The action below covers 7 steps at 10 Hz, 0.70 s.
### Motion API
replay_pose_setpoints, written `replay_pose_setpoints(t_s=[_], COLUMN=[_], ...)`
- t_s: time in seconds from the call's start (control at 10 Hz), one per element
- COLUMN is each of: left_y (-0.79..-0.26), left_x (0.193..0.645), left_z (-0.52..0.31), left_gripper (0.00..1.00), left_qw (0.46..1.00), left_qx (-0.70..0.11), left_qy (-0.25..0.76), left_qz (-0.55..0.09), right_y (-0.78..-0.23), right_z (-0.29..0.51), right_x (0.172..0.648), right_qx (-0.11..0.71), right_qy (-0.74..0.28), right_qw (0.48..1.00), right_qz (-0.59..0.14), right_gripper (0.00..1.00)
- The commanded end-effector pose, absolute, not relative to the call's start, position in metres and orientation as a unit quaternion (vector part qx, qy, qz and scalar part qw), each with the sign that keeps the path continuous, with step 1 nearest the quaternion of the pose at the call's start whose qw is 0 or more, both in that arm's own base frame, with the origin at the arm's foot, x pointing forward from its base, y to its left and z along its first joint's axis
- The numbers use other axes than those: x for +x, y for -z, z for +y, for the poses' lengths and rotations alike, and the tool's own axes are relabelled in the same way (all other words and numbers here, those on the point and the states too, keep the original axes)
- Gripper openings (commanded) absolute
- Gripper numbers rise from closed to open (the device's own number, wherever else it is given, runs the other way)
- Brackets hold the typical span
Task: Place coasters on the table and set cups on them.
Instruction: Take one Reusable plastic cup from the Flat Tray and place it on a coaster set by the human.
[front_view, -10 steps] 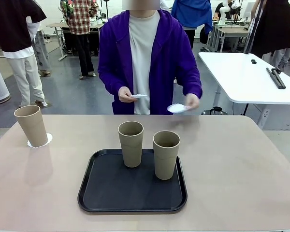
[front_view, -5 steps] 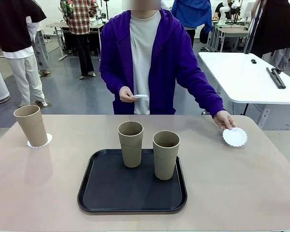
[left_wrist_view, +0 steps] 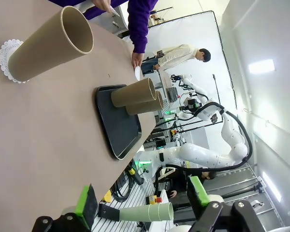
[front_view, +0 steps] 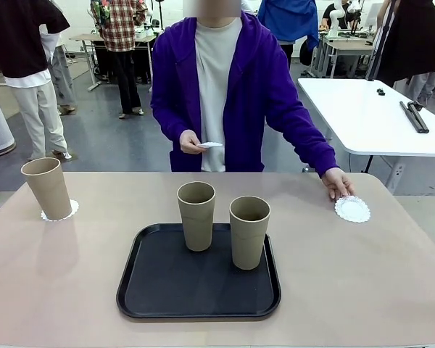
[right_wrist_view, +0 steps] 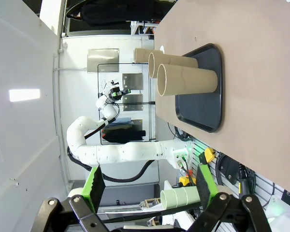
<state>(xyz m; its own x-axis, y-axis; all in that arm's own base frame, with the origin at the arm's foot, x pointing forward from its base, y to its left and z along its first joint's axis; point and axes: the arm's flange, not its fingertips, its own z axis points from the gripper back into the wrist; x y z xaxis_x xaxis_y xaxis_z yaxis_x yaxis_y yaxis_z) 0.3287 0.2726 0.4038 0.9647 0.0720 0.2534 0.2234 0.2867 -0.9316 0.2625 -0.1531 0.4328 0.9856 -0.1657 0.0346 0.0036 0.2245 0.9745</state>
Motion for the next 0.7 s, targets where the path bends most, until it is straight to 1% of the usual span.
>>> replay_pose_setpoints(t_s=[0.0,0.6], left_y=[-0.4064,-0.4064], left_x=[0.3294,0.3294], left_z=[0.275,0.275], left_gripper=[1.0,1.0], left_qw=[0.79,0.79], left_qx=[-0.597,-0.597], left_qy=[0.046,0.046], left_qz=[-0.127,-0.127], right_y=[-0.4332,-0.4332], right_z=[-0.1531,-0.1531], right_x=[0.2627,0.2627], right_qx=[0.625,0.625], right_qy=[0.05,0.05], right_qw=[0.776,0.776], right_qz=[-0.068,-0.068], right_gripper=[1.0,1.0])
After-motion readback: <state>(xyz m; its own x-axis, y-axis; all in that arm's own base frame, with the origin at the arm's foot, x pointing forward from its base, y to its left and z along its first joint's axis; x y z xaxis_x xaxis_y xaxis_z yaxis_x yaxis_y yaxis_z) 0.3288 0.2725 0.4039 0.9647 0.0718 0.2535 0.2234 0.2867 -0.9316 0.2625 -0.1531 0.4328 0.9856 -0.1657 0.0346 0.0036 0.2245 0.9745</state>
